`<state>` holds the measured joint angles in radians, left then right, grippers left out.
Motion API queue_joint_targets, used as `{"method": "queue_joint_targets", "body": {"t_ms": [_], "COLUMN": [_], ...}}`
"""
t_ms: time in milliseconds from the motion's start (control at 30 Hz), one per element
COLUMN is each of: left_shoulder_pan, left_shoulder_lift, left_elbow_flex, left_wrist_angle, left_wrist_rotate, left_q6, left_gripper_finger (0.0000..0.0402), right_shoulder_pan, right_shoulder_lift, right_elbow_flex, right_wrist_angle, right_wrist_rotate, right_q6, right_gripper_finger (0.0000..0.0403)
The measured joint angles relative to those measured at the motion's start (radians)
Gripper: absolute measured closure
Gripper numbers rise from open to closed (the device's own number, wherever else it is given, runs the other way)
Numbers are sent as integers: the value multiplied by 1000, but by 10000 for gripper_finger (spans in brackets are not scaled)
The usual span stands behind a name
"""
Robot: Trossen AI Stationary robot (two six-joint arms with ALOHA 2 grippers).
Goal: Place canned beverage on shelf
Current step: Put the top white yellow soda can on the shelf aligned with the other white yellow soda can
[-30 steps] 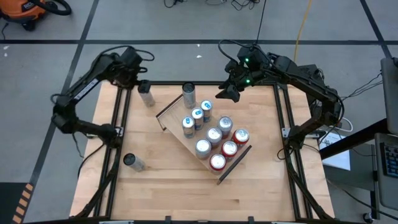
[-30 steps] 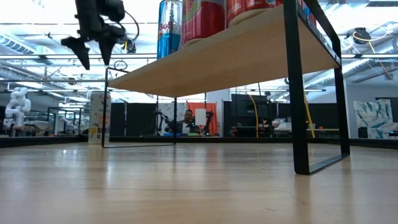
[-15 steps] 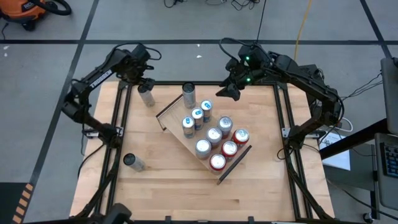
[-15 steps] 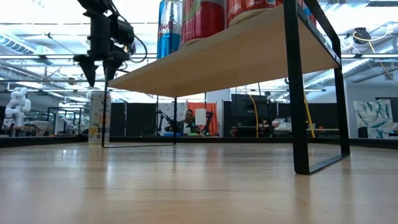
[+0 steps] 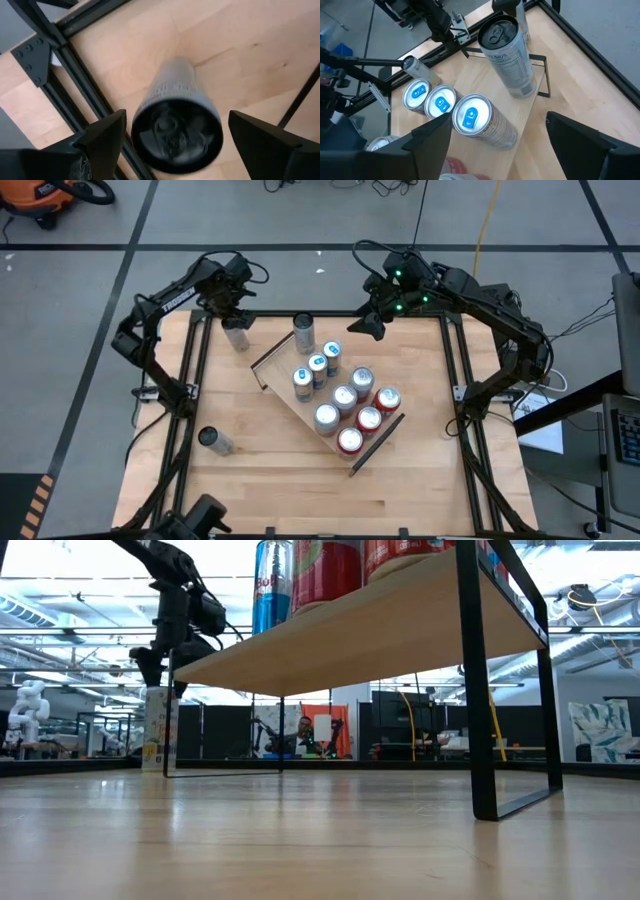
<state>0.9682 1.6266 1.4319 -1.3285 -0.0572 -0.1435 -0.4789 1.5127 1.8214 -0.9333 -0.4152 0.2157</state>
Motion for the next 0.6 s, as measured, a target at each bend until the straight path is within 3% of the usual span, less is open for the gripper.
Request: {"method": "queue_joint_targets", "body": {"t_ms": [467, 600], "left_shoulder_pan": [0, 0], "left_shoulder_lift": [48, 48], "left_elbow_flex": [0, 0], "left_wrist_angle": [-23, -23], "left_wrist_rotate": [-2, -3], "left_q6": [-8, -7], "left_gripper_finger": [67, 84], "right_shoulder_pan": [0, 0], "right_shoulder_lift": [0, 0], "right_elbow_flex": [0, 0], "right_wrist_angle": [0, 0], "right_wrist_rotate": [23, 23], "right_q6": [8, 8], "right_gripper_finger": [101, 101]}}
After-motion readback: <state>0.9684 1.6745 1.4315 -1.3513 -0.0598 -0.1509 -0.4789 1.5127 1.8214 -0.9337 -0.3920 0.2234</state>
